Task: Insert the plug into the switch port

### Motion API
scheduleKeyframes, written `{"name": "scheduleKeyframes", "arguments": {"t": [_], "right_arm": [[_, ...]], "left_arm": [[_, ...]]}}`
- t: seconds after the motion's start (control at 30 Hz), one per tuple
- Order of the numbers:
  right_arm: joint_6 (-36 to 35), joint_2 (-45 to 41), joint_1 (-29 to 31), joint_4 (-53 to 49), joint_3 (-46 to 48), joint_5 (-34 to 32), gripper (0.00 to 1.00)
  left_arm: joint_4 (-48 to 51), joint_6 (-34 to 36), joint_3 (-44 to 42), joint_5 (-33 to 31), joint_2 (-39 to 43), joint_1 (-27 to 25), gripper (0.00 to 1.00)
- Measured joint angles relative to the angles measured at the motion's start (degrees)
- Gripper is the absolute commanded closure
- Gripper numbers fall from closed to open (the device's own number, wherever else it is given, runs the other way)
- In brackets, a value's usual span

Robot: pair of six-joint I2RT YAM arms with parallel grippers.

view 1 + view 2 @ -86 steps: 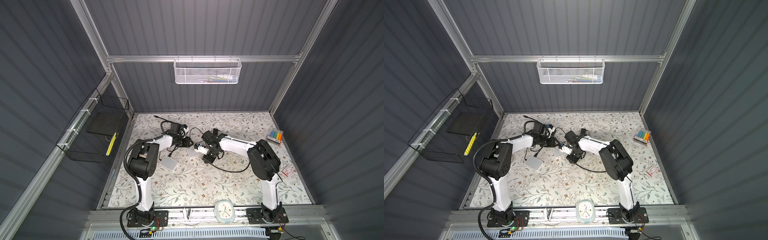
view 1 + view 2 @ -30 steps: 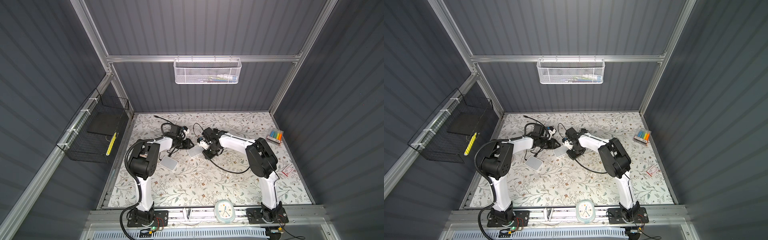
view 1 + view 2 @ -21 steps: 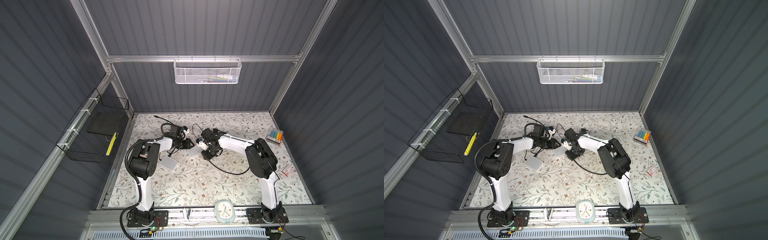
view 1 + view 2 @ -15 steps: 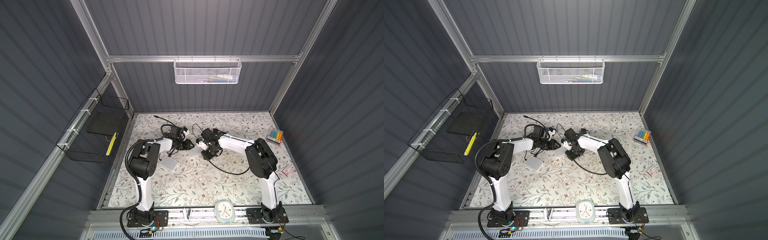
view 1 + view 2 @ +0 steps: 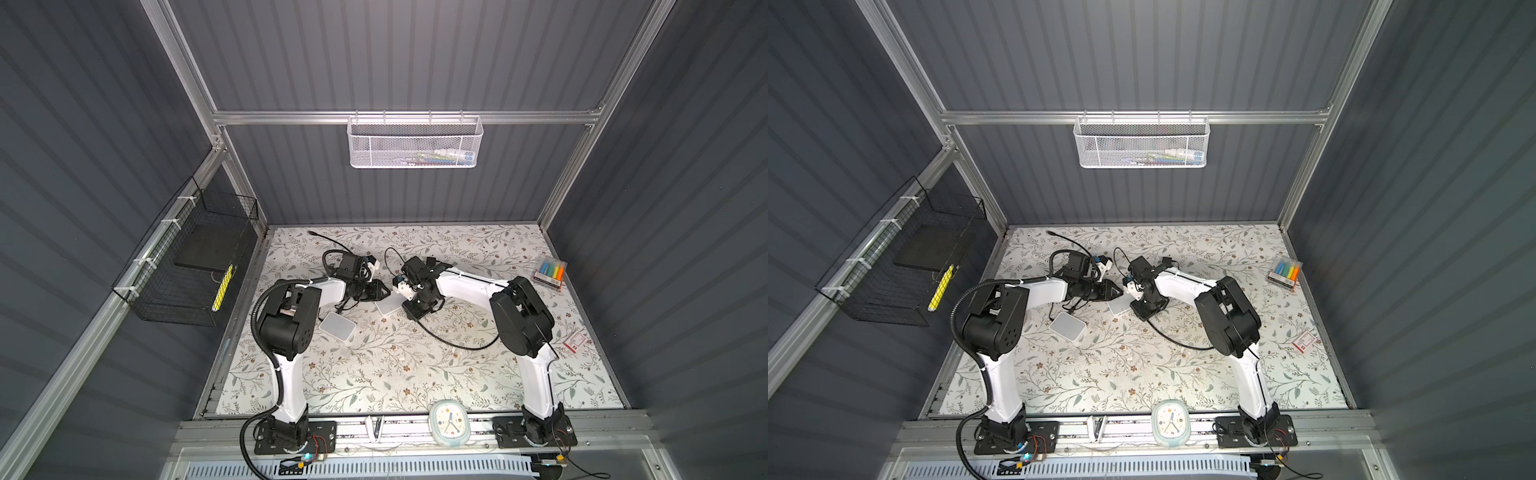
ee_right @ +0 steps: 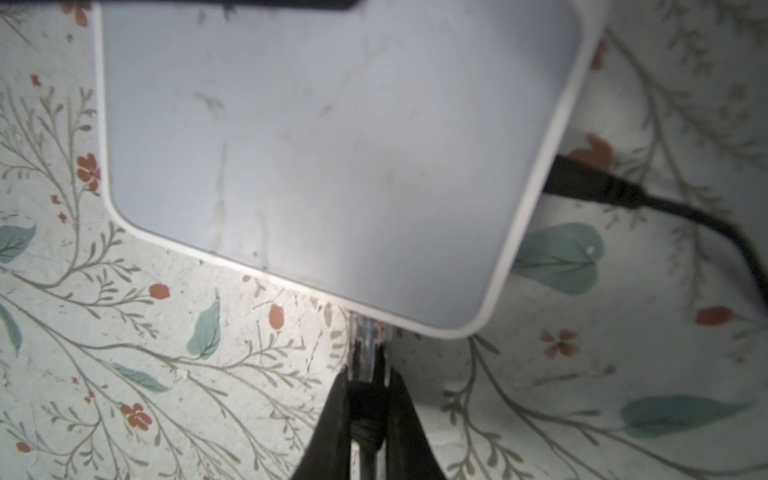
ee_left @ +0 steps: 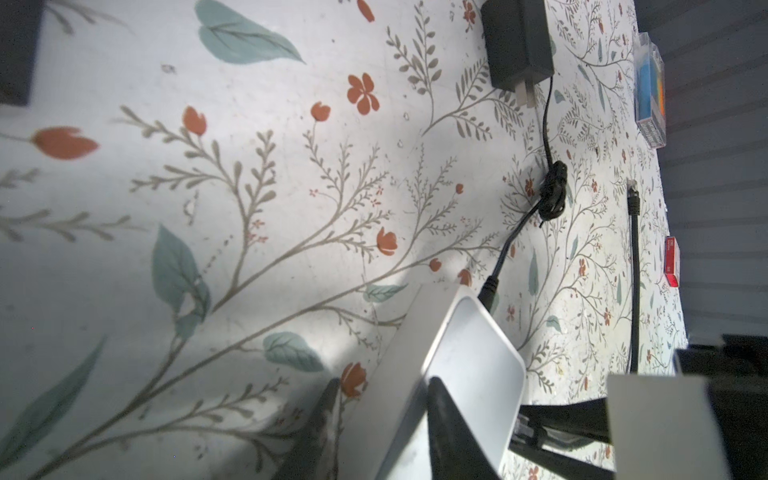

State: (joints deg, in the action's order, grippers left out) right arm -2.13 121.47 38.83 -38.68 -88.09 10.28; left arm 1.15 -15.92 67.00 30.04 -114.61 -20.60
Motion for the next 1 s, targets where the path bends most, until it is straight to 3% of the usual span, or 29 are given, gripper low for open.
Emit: {"name": "scheduleKeyframes", "arguments": {"t": [1.0], "right_arm": [[0.13, 1.27, -1.81, -2.12, -2.36, -3.06, 1.0]], "left_arm": [[0.52, -0.44, -0.72, -0.24, 0.94, -0.48, 0.66]]}}
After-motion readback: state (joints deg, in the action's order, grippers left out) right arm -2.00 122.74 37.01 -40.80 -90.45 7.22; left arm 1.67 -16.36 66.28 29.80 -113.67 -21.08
